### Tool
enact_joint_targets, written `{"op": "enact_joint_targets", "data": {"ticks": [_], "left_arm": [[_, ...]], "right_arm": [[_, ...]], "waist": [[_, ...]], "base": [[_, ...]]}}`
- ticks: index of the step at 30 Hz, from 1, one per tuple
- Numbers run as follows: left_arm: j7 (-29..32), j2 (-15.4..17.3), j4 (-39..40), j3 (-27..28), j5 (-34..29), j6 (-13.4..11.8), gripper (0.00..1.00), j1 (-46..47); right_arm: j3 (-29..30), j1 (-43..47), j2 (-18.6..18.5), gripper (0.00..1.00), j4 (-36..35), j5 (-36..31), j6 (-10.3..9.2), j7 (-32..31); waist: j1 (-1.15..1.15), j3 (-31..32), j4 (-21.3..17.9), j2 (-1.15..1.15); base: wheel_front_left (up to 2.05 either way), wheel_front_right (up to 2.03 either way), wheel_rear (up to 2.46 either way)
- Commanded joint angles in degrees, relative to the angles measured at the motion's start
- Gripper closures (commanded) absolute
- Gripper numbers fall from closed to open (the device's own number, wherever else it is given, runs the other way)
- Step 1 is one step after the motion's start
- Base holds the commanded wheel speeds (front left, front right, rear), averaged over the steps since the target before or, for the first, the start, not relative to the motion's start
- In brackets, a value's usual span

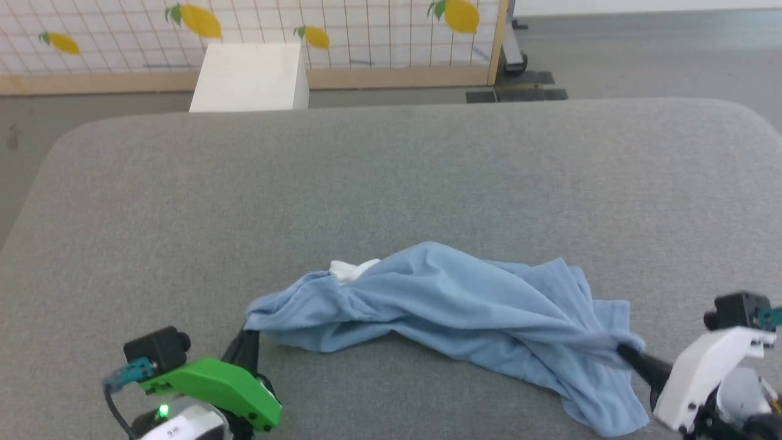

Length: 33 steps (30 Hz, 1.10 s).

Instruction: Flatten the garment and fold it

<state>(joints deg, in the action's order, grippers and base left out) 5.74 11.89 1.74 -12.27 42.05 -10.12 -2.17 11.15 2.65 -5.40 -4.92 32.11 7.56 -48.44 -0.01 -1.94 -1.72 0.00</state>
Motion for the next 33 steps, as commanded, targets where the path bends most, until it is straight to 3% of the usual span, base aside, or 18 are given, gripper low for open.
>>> {"op": "enact_joint_targets", "data": {"ticks": [1,9,17,24,33], "left_arm": [[-0.11,0.55,0.48,0.51,0.22,0.45,1.00,1.57],[4.36,3.25,1.90,3.60,3.37,3.92,1.00,23.28],[8.94,6.07,-4.41,0.43,-0.73,7.03,1.00,47.31],[10.58,6.86,-10.56,-1.07,-3.15,8.15,1.00,59.91],[11.69,8.34,-17.74,-1.14,-4.67,7.63,1.00,66.38]], "right_arm": [[-0.22,-2.76,-0.52,1.00,-0.75,0.29,-0.08,-0.32],[-1.96,-24.38,-7.99,1.00,0.23,1.09,-0.08,-5.68],[-1.38,-40.62,-12.46,1.00,3.79,0.19,-0.08,-10.47],[-0.37,-48.03,-13.23,1.00,6.44,-1.41,-0.08,-12.00],[0.92,-53.38,-12.79,1.00,8.39,-4.33,-0.08,-12.84]], "waist": [[0.01,1.56,-0.94,0.00],[0.01,4.20,-0.50,0.00],[0.01,5.39,0.14,0.00],[0.01,4.82,-0.23,0.00],[0.01,-0.39,-0.94,0.00]], "base": [[0.00,0.00,0.00],[0.00,0.00,0.00],[0.00,0.00,0.00],[0.00,0.00,0.00],[0.00,0.00,0.00]]}}
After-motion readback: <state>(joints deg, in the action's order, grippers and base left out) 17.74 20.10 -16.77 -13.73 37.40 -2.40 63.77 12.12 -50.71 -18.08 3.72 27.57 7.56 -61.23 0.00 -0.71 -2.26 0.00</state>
